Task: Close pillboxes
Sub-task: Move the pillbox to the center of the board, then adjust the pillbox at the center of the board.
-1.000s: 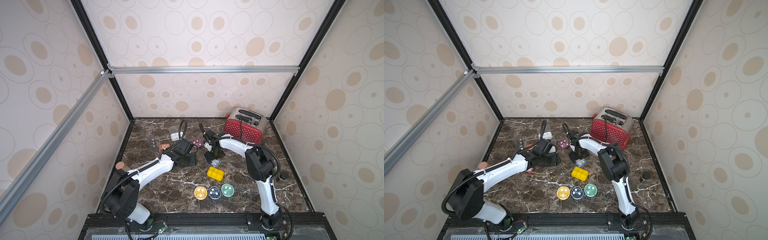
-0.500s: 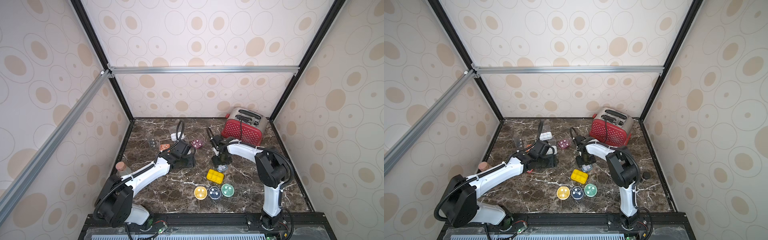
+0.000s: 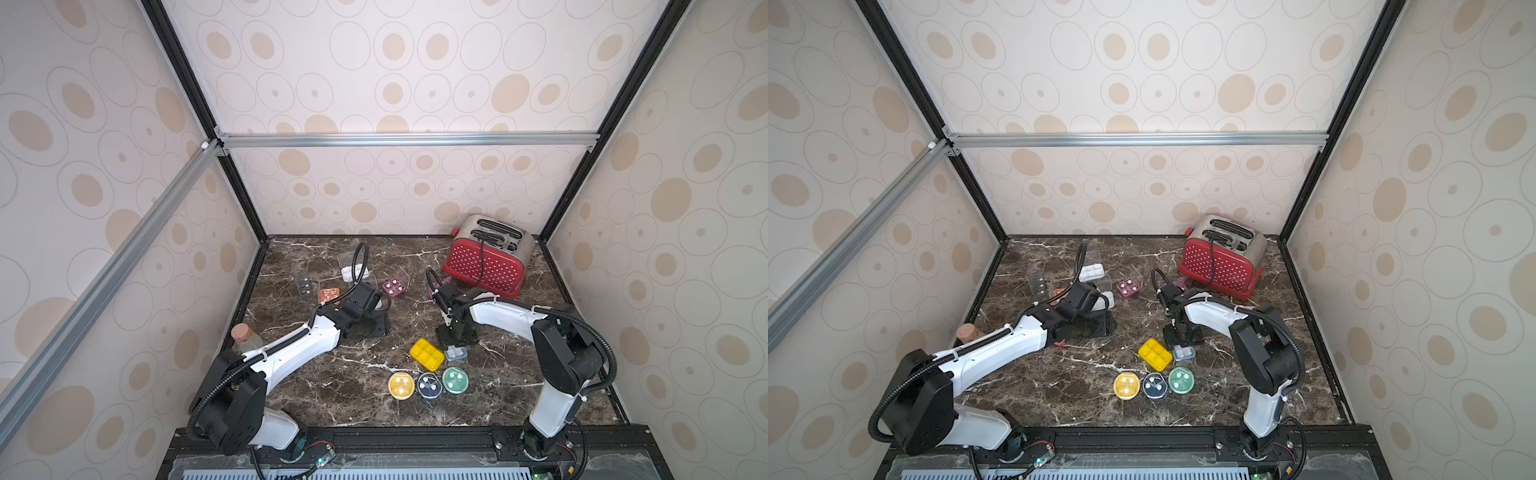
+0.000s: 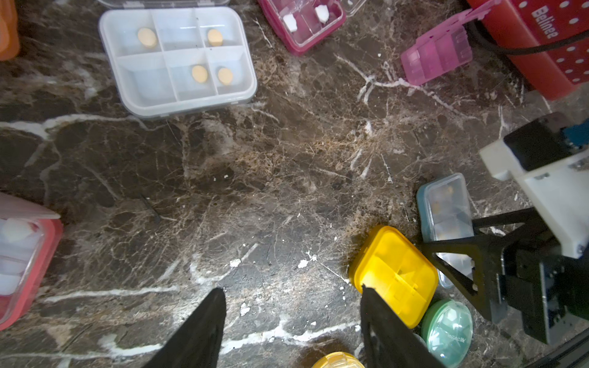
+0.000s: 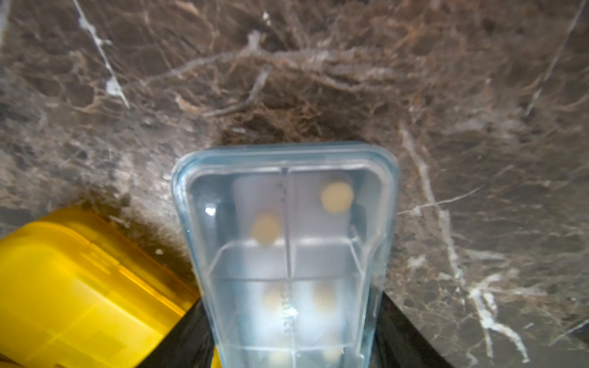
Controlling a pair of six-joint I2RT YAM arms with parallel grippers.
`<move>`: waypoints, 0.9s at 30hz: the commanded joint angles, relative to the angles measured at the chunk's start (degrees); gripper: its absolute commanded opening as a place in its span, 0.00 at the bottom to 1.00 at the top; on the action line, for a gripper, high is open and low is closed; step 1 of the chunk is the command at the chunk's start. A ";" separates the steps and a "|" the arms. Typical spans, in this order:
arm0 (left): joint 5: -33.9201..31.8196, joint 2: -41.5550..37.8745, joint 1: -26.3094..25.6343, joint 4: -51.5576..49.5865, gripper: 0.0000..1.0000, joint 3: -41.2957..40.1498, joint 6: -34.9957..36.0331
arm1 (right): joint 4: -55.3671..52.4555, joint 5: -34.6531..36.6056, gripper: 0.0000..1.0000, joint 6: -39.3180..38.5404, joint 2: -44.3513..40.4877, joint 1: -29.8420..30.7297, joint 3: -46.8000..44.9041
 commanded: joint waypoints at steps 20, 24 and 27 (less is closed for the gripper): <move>-2.54 -5.51 -0.34 -8.24 0.70 -0.47 4.00 | -13.94 7.54 0.76 2.91 3.85 18.95 18.50; -6.26 -8.50 1.37 -11.41 0.69 -2.32 4.31 | -11.68 3.63 0.59 5.80 7.44 21.21 20.26; -4.60 -12.27 5.35 -13.31 0.69 -5.07 4.70 | -10.46 2.76 0.47 6.86 9.82 21.85 20.97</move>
